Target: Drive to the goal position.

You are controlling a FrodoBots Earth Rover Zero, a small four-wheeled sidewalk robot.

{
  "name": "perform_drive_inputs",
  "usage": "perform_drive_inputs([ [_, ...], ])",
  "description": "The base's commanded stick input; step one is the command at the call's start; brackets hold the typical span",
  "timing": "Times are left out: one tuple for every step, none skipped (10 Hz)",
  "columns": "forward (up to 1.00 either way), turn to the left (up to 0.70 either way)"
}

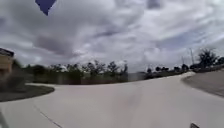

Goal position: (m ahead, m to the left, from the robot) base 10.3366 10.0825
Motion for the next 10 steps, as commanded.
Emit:
perform_drive_inputs([
  [0.69,0.14],
  [0.69,0.14],
  [0.69,0.14],
  [0.69,0.14],
  [0.69,0.14],
  [0.69,0.14],
  [0.69,0.14],
  [0.69,0.14],
  [0.69,0.14],
  [0.69,0.14],
])
